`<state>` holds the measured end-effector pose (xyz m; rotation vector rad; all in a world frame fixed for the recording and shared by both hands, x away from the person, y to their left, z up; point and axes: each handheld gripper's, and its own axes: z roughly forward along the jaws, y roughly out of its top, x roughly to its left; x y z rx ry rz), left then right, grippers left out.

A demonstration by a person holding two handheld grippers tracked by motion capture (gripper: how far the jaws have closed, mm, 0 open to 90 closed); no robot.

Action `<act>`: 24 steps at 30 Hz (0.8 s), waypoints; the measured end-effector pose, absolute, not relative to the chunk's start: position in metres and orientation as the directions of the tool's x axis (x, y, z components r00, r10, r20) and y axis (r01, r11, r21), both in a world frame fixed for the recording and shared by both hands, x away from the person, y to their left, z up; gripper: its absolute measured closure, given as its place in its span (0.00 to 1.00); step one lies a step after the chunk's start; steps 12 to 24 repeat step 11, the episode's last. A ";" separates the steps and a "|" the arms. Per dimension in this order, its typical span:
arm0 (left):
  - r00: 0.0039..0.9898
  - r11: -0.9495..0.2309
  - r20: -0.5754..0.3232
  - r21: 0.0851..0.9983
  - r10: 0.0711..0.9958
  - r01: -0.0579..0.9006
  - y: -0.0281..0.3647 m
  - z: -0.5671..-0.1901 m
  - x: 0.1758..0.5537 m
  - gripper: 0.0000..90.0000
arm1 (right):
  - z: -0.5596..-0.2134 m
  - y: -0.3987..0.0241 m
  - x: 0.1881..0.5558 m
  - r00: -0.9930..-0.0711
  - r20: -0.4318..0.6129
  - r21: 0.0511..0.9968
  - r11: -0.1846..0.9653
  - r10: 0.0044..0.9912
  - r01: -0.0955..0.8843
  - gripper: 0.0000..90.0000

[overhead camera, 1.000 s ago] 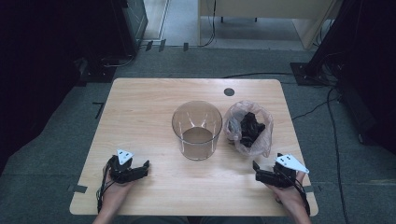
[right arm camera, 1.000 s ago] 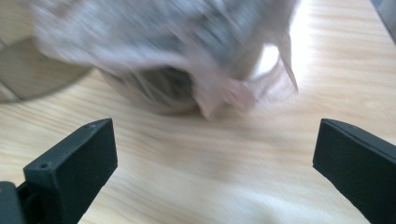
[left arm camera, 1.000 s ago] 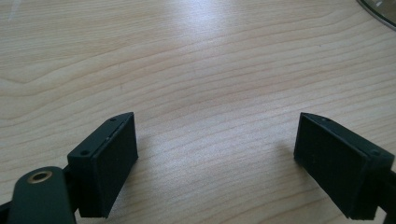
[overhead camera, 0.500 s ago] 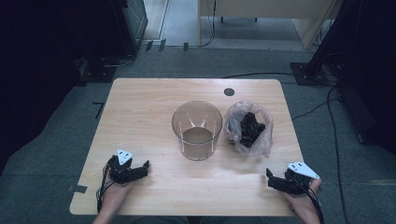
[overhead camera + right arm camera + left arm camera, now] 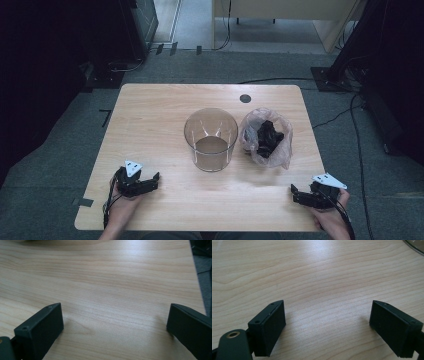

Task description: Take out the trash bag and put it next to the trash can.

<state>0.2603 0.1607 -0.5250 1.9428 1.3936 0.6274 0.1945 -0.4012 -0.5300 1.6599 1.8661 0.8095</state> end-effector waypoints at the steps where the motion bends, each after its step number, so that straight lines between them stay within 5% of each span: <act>1: 0.318 -0.217 0.006 0.743 0.948 0.633 0.161 -0.525 0.260 0.14 | -0.530 -0.401 0.195 -0.121 0.016 0.721 0.072 0.993 0.689 0.00; 24: 0.317 -0.215 0.005 0.744 0.948 0.632 0.160 -0.525 0.261 0.14 | -0.530 -0.401 0.196 -0.114 0.014 0.722 0.069 0.993 0.688 0.00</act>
